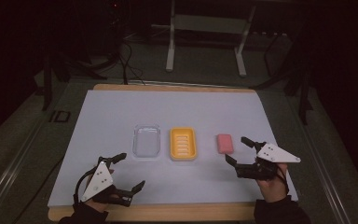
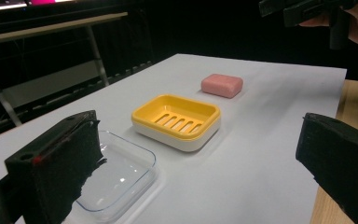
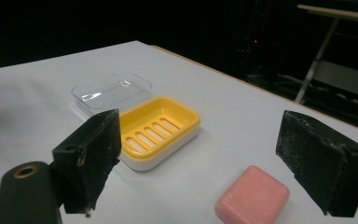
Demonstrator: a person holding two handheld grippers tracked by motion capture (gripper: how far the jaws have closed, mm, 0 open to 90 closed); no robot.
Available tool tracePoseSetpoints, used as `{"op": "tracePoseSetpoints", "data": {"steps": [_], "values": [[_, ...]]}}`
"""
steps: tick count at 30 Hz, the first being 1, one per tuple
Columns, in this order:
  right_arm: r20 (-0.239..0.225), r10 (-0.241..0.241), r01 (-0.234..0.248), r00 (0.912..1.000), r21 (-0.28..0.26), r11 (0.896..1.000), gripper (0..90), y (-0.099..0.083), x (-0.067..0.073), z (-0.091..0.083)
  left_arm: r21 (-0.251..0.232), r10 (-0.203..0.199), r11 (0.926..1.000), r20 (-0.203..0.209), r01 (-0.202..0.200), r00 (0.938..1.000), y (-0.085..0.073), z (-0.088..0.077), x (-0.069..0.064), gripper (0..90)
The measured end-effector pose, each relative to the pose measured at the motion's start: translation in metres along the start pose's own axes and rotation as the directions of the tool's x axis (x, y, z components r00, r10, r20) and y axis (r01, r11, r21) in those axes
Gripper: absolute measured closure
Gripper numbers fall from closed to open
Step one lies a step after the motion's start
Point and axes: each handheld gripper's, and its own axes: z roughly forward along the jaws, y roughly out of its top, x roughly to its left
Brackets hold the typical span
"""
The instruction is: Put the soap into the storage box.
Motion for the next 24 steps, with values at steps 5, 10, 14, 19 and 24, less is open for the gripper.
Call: {"op": "tracePoseSetpoints", "data": {"steps": [5,10,14,19,24], "values": [[0.039,0.0,0.0,0.9992,-0.002,1.0,14.3,-0.0005,-0.0022,-0.0016,0.004,0.009,0.9999,0.0,-0.009,1.0,0.0,0.0003,-0.0008,0.6],[0.072,-0.01,0.009,0.9974,0.014,1.0,14.3,-0.0008,-0.0034,-0.0013,0.001,0.01,0.9999,-0.001,-0.01,0.9999,0.0001,-0.0002,-0.0008,0.7],[0.091,0.001,-0.004,0.9959,0.038,0.999,14.2,-0.0023,-0.0036,0.0002,-0.003,0.006,1.0,0.001,-0.006,1.0,0.0005,-0.0001,-0.0011,0.6],[0.176,0.052,-0.067,0.9831,0.081,0.994,14.0,0.0001,-0.0043,0.0007,-0.003,0.008,1.0,-0.001,-0.008,1.0,0.001,-0.0007,-0.0021,0.7],[0.205,0.049,-0.078,0.9775,0.137,0.987,13.9,0.0039,-0.0061,0.0033,-0.009,0.01,0.9999,0.001,-0.01,0.9999,0.0017,-0.0019,-0.0035,0.6]]}}
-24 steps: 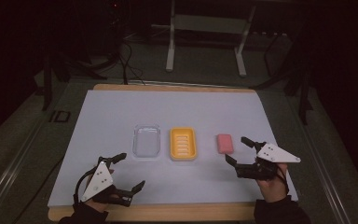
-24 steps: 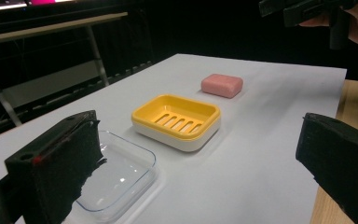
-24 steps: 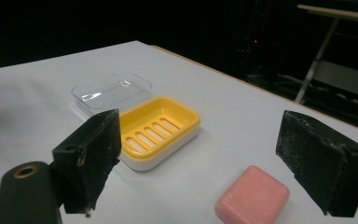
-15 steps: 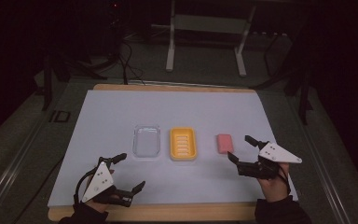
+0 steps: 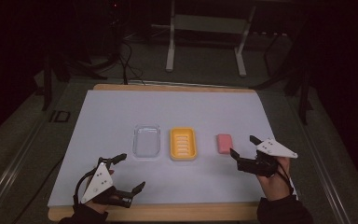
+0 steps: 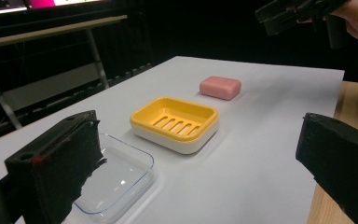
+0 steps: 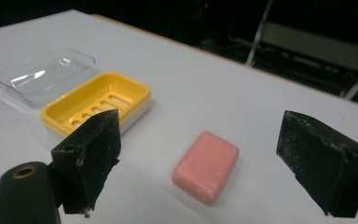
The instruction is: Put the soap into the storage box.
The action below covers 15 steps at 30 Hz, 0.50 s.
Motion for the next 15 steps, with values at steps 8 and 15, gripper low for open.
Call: {"op": "tracePoseSetpoints", "data": {"steps": [8,15], "values": [[0.02,0.062,-0.064,0.9979,0.113,0.992,14.1,0.0006,-0.002,0.0051,0.0,0.009,1.0,-0.001,-0.009,1.0,0.0004,-0.0008,-0.0003,0.7],[0.148,0.146,-0.175,0.9782,0.208,0.962,14.0,0.002,-0.0093,0.0078,0.001,0.013,0.9999,-0.002,-0.013,0.9999,0.0007,-0.0006,-0.0014,0.7]]}}
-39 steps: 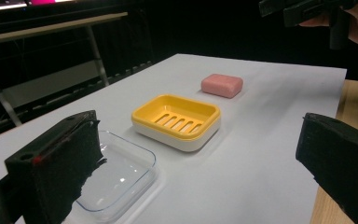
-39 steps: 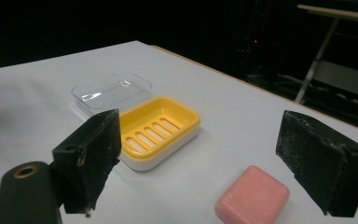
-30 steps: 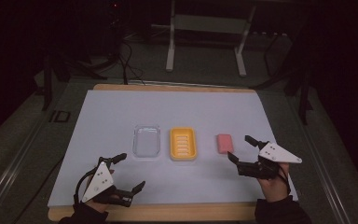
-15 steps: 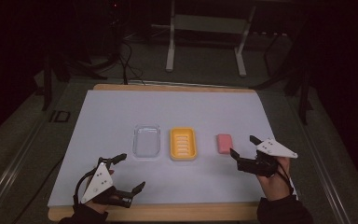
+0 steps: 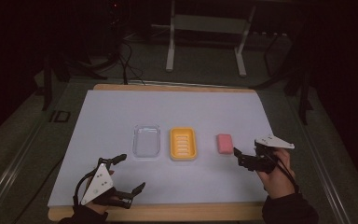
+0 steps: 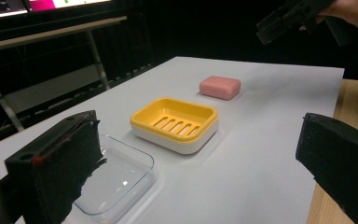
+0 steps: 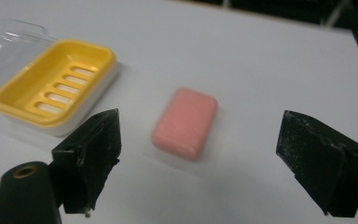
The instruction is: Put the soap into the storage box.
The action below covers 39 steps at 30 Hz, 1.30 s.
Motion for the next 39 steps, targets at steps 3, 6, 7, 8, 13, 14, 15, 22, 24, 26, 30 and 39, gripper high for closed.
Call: {"op": "tracePoseSetpoints", "data": {"steps": [3,6,7,8,13,14,15,22,24,26,30,39], "values": [[0.018,0.027,-0.028,0.9995,0.03,0.999,13.4,0.002,-0.004,0.0,0.0,-0.001,1.0,0.001,0.001,1.0,0.0,0.0,0.0,0.6],[0.012,0.04,-0.041,0.9991,0.083,0.996,12.4,0.004,-0.006,0.0,0.0,0.001,1.0,0.001,-0.001,1.0,0.0,0.0,0.0,0.6],[0.01,0.049,-0.05,0.9988,0.102,0.993,12.0,0.004,-0.006,0.0,0.001,0.001,1.0,0.001,-0.001,1.0,0.0,0.0,-0.001,0.6],[0.004,0.057,-0.057,0.9984,0.114,0.992,12.0,0.005,-0.006,0.0,0.001,0.002,1.0,0.002,-0.002,1.0,0.0,0.0,-0.001,0.6],[0.057,0.087,-0.097,0.9946,0.203,0.974,13.9,0.008,-0.005,-0.002,0.0,0.003,1.0,0.004,-0.003,1.0,0.0,0.001,-0.001,0.6],[0.069,0.098,-0.111,0.9927,0.216,0.97,14.1,0.008,-0.004,-0.003,0.002,0.004,1.0,0.004,-0.004,1.0,0.0,0.0,-0.001,0.7],[0.079,0.11,-0.126,0.9908,0.238,0.963,14.1,0.009,-0.004,-0.003,0.002,0.003,1.0,0.004,-0.003,1.0,0.0,0.0,-0.001,0.7],[0.087,0.158,-0.179,0.9836,0.365,0.914,14.2,0.009,0.0,-0.001,0.001,0.004,1.0,0.005,-0.004,1.0,0.0,0.001,-0.002,0.7],[0.095,0.177,-0.2,0.9797,0.414,0.888,14.7,0.009,0.0,0.001,0.002,0.003,1.0,0.005,-0.003,1.0,0.0,0.001,-0.001,0.6],[0.102,0.179,-0.206,0.9784,0.457,0.865,14.8,0.007,0.0,0.003,0.001,0.004,1.0,0.005,-0.004,1.0,0.0,0.001,-0.002,0.6],[0.123,0.213,-0.246,0.9693,0.502,0.829,15.0,0.006,0.002,0.006,0.005,0.007,1.0,0.005,-0.007,1.0,0.0,0.001,-0.002,0.6],[0.149,0.234,-0.275,0.9607,0.628,0.728,16.2,0.003,0.003,0.012,0.006,0.008,1.0,0.007,-0.008,0.9999,0.0,0.001,-0.002,0.7]]}}
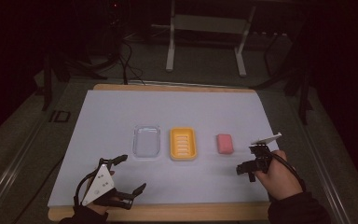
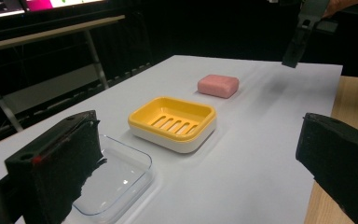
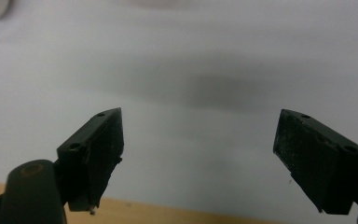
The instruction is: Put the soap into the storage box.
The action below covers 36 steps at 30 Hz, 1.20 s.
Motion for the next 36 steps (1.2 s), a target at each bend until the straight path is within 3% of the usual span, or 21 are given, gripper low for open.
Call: {"op": "tracePoseSetpoints", "data": {"steps": [6,17,18,20,26,36], "values": [[-0.002,0.024,-0.024,0.9997,0.172,0.985,14.1,0.0,0.003,0.012,0.002,0.004,1.0,0.0,-0.004,1.0,0.0,0.0,0.0,0.7],[0.004,0.022,-0.022,0.9997,0.25,0.968,16.2,0.003,0.008,0.018,0.005,0.014,0.9999,0.0,-0.014,0.9999,0.0,0.001,-0.001,0.6],[0.007,0.022,-0.023,0.9997,0.28,0.96,19.3,0.004,0.01,0.02,0.002,0.014,0.9999,-0.001,-0.014,0.9999,0.0,0.001,-0.001,0.6],[0.001,0.02,-0.019,0.9998,0.303,0.953,19.2,0.004,0.011,0.022,0.003,0.013,0.9999,-0.001,-0.013,0.9999,0.0,0.001,-0.001,0.6],[-0.016,0.003,0.003,0.9999,0.338,0.941,16.1,0.004,0.014,0.026,0.005,0.011,0.9999,0.001,-0.011,0.9999,0.0,0.001,-0.001,0.6],[-0.021,-0.001,0.008,0.9998,0.322,0.947,14.9,0.014,0.023,0.022,0.008,0.01,0.9999,0.003,-0.01,0.9999,0.0,0.001,-0.001,0.6]]}}
